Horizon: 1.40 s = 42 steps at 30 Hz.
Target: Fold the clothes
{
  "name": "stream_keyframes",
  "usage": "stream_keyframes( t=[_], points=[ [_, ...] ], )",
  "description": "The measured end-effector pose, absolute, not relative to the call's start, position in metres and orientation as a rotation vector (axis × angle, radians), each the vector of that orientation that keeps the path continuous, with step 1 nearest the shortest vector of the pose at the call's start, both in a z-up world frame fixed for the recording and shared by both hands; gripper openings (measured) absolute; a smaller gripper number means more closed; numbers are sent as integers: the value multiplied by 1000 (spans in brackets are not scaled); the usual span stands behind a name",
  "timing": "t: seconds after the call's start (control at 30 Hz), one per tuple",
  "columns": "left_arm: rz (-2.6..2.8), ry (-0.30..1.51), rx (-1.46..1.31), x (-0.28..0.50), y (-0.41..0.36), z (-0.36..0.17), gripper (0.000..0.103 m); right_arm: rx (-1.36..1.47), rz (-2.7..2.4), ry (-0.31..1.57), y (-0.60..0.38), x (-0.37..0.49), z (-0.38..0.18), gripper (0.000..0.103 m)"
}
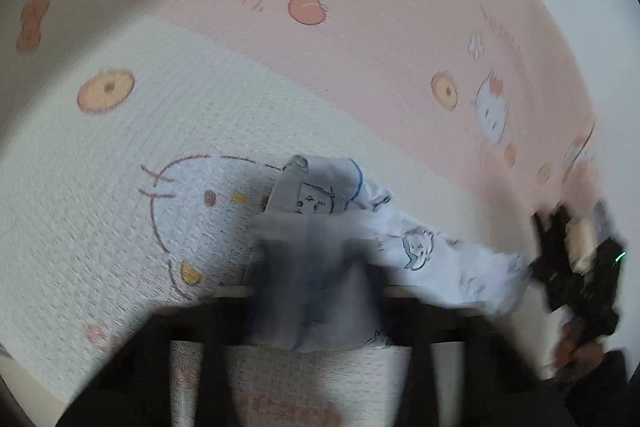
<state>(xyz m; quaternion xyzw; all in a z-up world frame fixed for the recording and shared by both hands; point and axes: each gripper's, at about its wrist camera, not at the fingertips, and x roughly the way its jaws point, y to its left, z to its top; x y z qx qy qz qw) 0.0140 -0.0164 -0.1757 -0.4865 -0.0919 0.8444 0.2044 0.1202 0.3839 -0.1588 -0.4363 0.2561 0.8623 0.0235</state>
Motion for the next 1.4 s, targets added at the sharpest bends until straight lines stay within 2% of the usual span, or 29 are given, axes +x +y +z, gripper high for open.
stream_keyframes(
  t=[0.03,0.17,0.3,0.43,0.53,0.7,0.73,0.8,0.83,0.87,0.97,1.1,1.13,1.2,1.23,1.27,1.4],
  points=[
    [2363,-220,-1341,15,-12,-172,10,-1339,2687,728,381,120,-156,3],
    [2388,-128,-1277,22,-2,-156,9,-1335,2726,666,374,120,-152,3],
    [2387,-174,-1203,25,-7,-137,9,-1300,2728,628,375,123,-148,3],
    [2403,-178,-1229,10,-4,-141,9,-1297,2664,597,383,123,-151,3],
    [2392,-252,-1275,0,-11,-156,9,-1324,2653,676,389,121,-156,3],
    [2416,-198,-1393,-16,-11,-192,9,-1333,2675,789,387,122,-157,4],
    [2413,-198,-1406,-17,-10,-198,9,-1348,2669,795,386,122,-158,6],
    [2428,-188,-1393,-16,-9,-201,10,-1377,2657,808,385,122,-161,19],
    [2433,-186,-1389,-15,-9,-200,10,-1391,2651,814,384,122,-162,32],
    [2434,-188,-1392,-15,-9,-200,10,-1406,2644,820,383,122,-164,38],
    [2383,-288,-1446,-19,-16,-198,11,-1432,2647,826,379,123,-166,41],
    [2206,-702,-1512,-21,-48,-197,13,-1446,2649,795,374,117,-169,41],
    [2191,-772,-1499,-18,-54,-196,20,-1445,2650,781,373,117,-169,41],
    [2212,-851,-1469,-11,-66,-193,48,-1442,2649,763,372,116,-171,41],
    [2237,-868,-1455,-7,-71,-192,73,-1440,2648,756,372,116,-172,41],
    [2250,-888,-1441,-4,-74,-192,79,-1438,2647,749,372,115,-172,41],
    [2233,-928,-1429,0,-75,-196,79,-1428,2643,716,371,112,-176,41]
  ],
)
